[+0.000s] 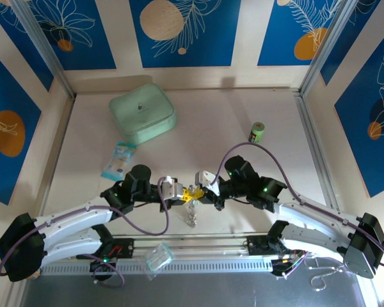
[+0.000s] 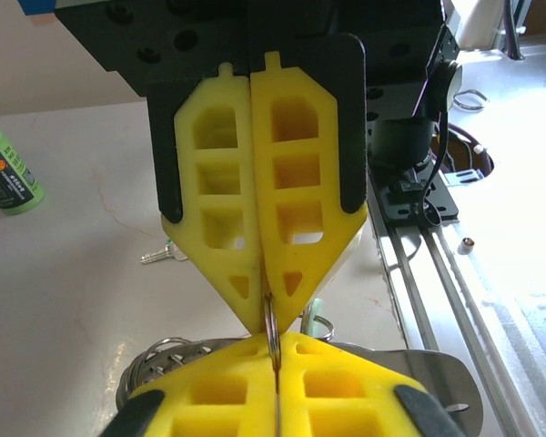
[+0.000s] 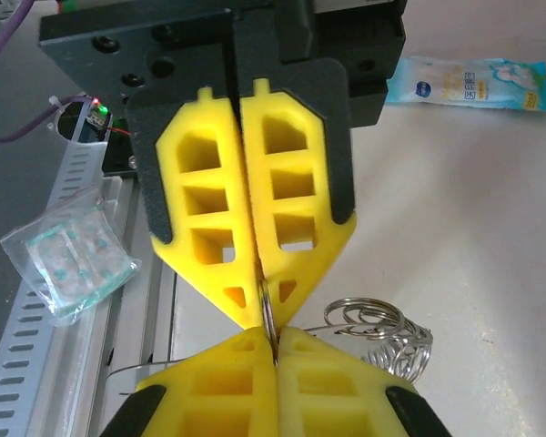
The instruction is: Put the keys on the keyring
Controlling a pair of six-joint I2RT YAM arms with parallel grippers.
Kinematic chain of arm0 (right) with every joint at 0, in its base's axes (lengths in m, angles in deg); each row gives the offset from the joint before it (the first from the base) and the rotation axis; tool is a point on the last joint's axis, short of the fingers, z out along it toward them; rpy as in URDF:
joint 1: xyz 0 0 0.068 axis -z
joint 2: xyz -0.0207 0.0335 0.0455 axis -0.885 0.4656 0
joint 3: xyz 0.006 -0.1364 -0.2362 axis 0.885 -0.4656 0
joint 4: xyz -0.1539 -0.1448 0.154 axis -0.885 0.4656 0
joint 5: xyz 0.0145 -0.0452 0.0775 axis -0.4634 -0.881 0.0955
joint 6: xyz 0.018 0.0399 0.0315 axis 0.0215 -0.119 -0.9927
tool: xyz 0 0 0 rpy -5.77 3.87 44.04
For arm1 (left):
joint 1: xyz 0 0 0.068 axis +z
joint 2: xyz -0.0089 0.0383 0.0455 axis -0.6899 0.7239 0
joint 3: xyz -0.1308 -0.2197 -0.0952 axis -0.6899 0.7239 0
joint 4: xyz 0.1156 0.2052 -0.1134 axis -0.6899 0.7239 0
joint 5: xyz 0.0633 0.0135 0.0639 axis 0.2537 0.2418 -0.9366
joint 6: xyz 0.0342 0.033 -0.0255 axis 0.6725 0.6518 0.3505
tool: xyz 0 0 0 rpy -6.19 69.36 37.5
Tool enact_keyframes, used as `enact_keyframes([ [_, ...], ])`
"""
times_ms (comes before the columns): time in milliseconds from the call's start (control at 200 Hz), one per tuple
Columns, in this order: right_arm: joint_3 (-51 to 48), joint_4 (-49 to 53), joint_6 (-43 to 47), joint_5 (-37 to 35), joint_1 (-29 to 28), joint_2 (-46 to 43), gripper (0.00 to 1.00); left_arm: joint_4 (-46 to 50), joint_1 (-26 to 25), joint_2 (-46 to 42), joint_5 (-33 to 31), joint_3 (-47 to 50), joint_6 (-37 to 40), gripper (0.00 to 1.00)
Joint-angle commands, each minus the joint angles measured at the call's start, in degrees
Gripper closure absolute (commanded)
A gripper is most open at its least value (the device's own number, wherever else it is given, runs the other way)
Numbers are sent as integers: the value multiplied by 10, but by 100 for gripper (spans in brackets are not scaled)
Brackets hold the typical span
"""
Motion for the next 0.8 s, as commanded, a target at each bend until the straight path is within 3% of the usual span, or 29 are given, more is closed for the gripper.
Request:
enact_keyframes([
  [0, 33, 27, 22, 1, -2, 2, 100, 15, -4, -13, -2, -18, 18, 82],
  [220, 87, 134, 76, -22, -7, 28, 100, 113, -4, -3, -5, -60, 58, 82],
  [555, 150, 198, 112, -63, -38, 75, 100, 108, -4, 1, -4, -62, 55, 85],
  [795, 160, 185, 108, -60, -48, 87, 100, 108, -5, 6, 0, -65, 55, 100],
])
